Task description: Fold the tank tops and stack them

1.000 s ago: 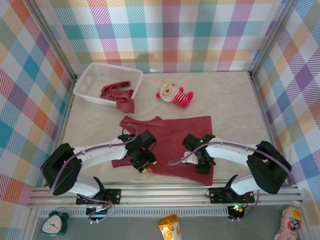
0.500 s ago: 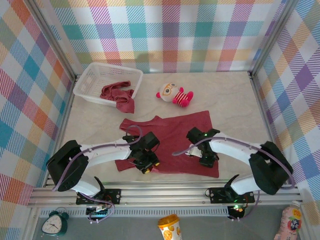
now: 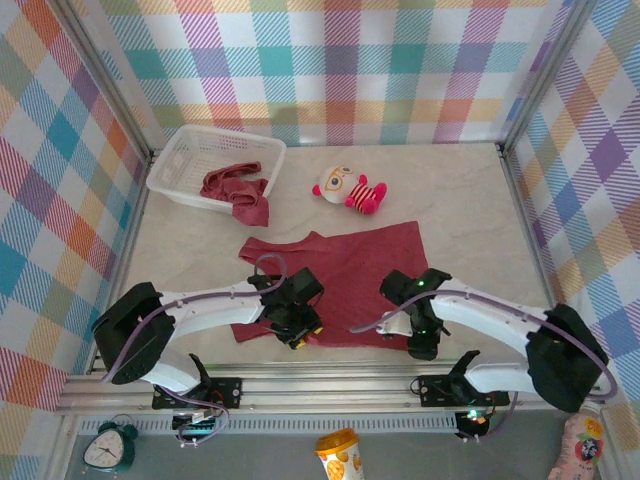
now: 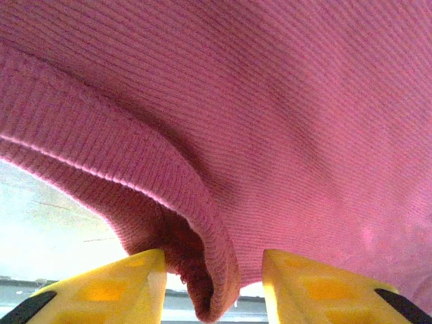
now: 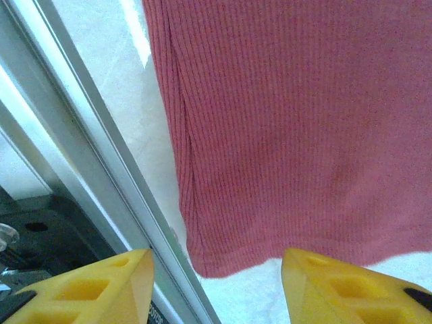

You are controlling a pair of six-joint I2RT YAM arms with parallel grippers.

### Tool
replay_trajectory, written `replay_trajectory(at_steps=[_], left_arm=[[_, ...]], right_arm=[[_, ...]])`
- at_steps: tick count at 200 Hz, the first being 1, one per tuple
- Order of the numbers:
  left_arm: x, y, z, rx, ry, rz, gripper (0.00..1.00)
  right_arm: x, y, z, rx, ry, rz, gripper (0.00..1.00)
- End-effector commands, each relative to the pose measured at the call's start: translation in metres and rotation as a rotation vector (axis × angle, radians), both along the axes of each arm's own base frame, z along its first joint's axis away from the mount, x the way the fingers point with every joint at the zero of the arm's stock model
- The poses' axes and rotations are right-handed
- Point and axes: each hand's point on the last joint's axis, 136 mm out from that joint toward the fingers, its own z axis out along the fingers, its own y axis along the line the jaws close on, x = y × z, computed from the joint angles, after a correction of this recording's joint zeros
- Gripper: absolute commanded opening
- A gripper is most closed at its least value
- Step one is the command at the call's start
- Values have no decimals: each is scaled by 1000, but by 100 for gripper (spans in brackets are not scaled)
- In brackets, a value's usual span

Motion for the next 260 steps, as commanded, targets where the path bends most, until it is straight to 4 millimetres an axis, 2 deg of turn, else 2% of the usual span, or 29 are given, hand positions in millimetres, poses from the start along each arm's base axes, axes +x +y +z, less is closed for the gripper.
replay_trajectory(at_steps=[1,22,36,67,122,133,151,188,225,260], left_arm=[[0,1,-3,15,-9,21,40],[-2,4,-4,18,-8,29,39],[-2,6,-6,24,-9,33,38],[0,5,-8,21,-12,54,37],[1,8,-10,28,-13,75,34],[1,8,-9,24,-14,78,31],[-1,8,-5,21,-12,72,29],[-6,15,-1,33,-6,57,16],[-5,18,12,49,-25,35,6],[-2,23,18,71,-30,45,5]], right_arm=[[-4,1,-10,-14,14,-23,52],[-10,-3,-15,-32,21,-12,51],[-14,-12,-18,-78,24,12,51],[-11,-18,-23,-121,6,26,49],[-1,-14,-29,-135,-36,1,31],[0,-16,-27,-143,-44,-3,25],[0,-21,-23,-164,-58,-2,21],[4,-20,-16,-162,-80,-11,7],[11,-22,-1,-173,-112,-11,3],[17,-20,12,-138,-134,-16,3]])
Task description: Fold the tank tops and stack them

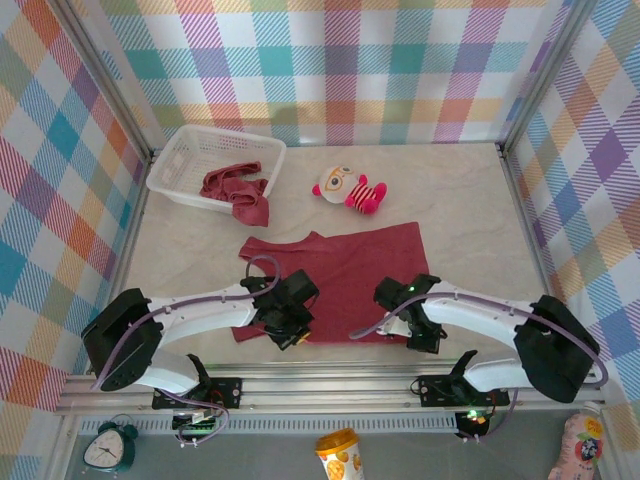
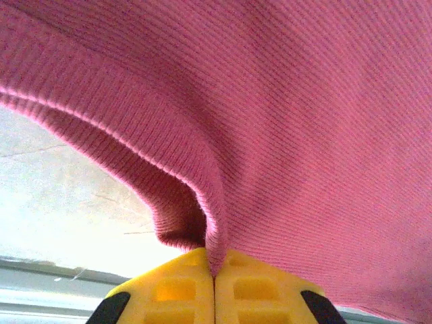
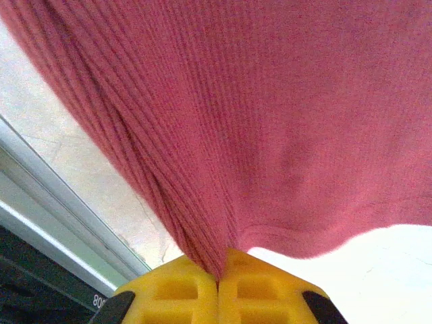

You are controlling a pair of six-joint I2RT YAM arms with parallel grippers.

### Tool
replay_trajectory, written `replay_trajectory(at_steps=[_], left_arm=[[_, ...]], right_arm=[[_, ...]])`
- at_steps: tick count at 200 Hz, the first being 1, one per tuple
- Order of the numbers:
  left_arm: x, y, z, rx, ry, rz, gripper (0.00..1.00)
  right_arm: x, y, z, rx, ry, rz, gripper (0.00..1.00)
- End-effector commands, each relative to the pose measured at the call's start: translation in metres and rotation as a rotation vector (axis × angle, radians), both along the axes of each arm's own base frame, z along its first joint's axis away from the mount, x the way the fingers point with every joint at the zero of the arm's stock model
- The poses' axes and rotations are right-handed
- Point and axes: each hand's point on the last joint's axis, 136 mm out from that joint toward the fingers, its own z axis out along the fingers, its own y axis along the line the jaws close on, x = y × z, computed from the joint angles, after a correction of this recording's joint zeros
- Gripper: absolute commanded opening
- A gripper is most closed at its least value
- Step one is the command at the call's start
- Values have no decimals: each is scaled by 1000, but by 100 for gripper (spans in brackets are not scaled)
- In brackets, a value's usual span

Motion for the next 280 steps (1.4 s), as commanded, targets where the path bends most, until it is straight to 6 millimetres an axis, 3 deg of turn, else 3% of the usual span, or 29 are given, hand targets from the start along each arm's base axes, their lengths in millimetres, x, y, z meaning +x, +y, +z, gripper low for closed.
replay_trajectory(at_steps=[1,59,123,182,234,258,280], left_arm=[[1,7,12,35,-13,-7,5],[28,1,30,9,-51,12,5],[57,7,33,16,-53,-2,5],[75,0,26,16,-44,-32,6],[85,0,11,55,-12,-83,18],[89,5,8,68,0,-103,36],[93,12,15,82,-6,-125,46]], right_arm=[[3,-6,14,-14,-6,-1,3],[34,0,24,54,-33,-53,2],[69,-1,15,84,-70,-128,3],[95,2,9,82,-109,-156,4],[111,-8,-6,38,-155,-251,8],[117,-11,-8,9,-168,-286,14],[121,-15,-8,0,-176,-327,20]])
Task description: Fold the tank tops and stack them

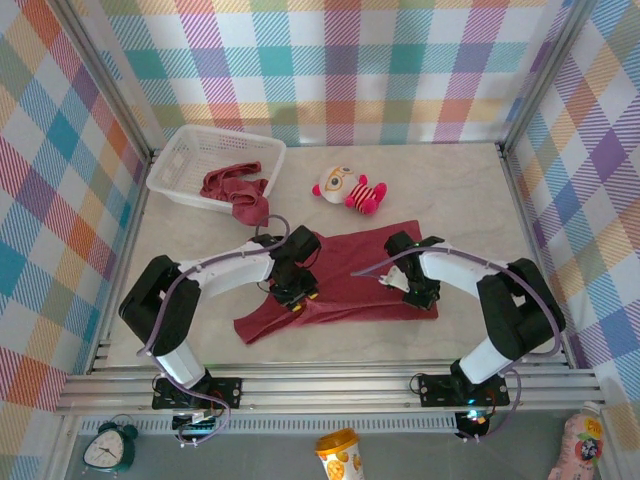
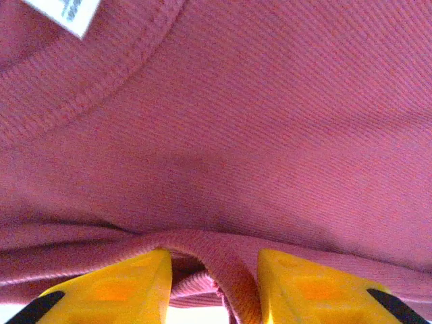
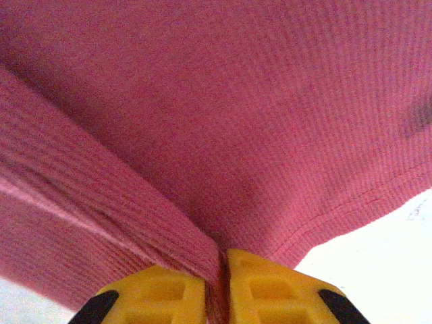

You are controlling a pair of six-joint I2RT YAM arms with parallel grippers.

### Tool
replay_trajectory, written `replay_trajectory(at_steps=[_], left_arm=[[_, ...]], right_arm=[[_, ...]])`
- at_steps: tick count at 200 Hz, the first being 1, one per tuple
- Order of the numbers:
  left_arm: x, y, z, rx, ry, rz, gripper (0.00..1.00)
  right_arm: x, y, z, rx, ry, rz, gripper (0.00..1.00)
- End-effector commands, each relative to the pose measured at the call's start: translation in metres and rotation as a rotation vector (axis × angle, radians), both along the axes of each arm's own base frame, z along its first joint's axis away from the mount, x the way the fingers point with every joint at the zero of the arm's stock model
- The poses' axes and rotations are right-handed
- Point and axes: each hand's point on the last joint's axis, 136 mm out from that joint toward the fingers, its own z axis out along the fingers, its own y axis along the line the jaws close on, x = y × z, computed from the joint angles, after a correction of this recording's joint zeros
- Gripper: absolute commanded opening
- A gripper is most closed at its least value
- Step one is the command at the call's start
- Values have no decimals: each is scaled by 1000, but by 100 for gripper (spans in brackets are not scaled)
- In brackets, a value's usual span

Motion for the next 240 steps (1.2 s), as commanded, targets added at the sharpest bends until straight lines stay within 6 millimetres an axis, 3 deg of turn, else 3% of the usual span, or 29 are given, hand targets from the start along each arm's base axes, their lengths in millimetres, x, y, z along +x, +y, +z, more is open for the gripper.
replay_trajectory(at_steps=[1,24,77,116,135,162,186,240], left_arm=[[1,10,10,27,11,-45,47],[-8,27,20,69,24,-67,56],[-53,80,40,153,71,-63,63],[-107,119,33,199,162,-22,65],[-121,129,27,208,173,-22,65],[-127,137,15,242,194,-43,63],[-120,137,4,268,194,-72,58],[-105,141,-9,368,219,-175,51]], right_arm=[[12,-4,5,-18,-42,-63,20],[16,-7,9,-26,-53,-91,28],[21,-2,20,-1,-49,-143,52],[24,18,35,118,-77,-164,56],[24,23,43,139,-97,-148,57],[18,39,54,195,-117,-129,58],[8,51,57,241,-121,-124,58],[-1,48,57,232,-134,-116,59]])
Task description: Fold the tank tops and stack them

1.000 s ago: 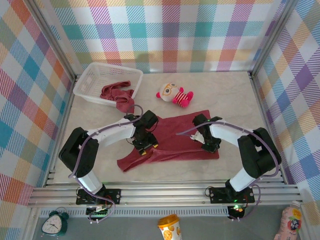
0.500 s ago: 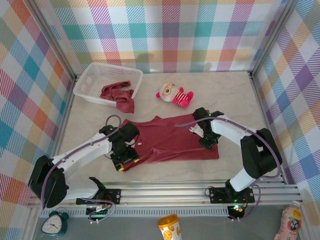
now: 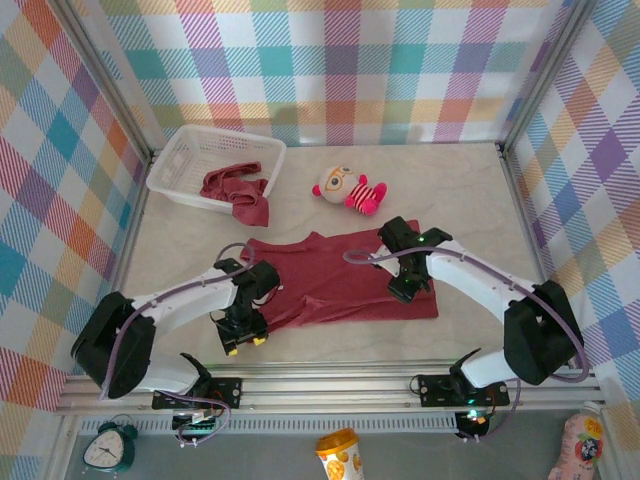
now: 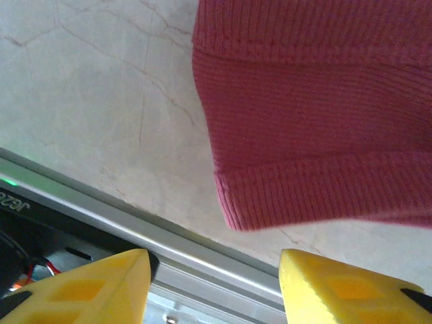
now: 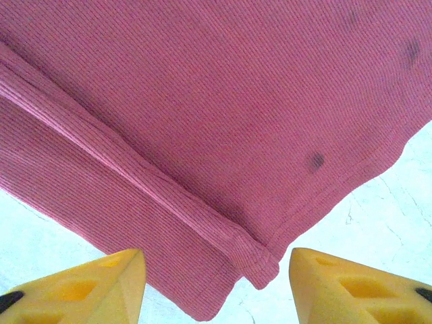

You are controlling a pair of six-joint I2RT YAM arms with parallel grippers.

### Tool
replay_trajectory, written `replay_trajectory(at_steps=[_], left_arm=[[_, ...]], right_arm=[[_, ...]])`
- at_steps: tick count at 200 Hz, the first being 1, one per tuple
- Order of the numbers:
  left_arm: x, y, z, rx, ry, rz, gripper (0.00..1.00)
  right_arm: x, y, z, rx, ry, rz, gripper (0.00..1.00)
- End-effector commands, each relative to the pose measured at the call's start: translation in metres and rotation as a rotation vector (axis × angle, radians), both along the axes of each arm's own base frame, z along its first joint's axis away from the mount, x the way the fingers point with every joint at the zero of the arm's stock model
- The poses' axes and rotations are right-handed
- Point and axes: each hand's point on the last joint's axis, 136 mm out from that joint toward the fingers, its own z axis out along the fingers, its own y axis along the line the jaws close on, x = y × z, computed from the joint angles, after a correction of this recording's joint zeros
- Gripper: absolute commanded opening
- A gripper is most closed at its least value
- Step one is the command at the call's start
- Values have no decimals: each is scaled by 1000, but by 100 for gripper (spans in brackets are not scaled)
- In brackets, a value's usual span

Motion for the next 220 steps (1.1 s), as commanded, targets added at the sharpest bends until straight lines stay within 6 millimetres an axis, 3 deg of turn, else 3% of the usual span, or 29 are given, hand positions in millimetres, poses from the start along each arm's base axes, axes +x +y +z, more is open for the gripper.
replay_trajectory(at_steps=[1,88,122,161,173,220], left_arm=[[12,5,0,47,-14,-67,51],[37,20,4,149,-24,-164,43],[40,20,1,147,-10,-190,32],[54,13,15,138,-22,-234,11],[58,8,20,120,-23,-243,0],[78,8,35,133,-37,-266,0]], right_arm=[[-11,-5,-2,-1,23,-20,59],[-18,-2,-10,26,56,-40,59],[-20,0,-12,36,65,-46,59],[-22,2,-14,48,71,-45,59],[-22,2,-17,50,75,-48,59],[-23,2,-25,45,86,-52,59]])
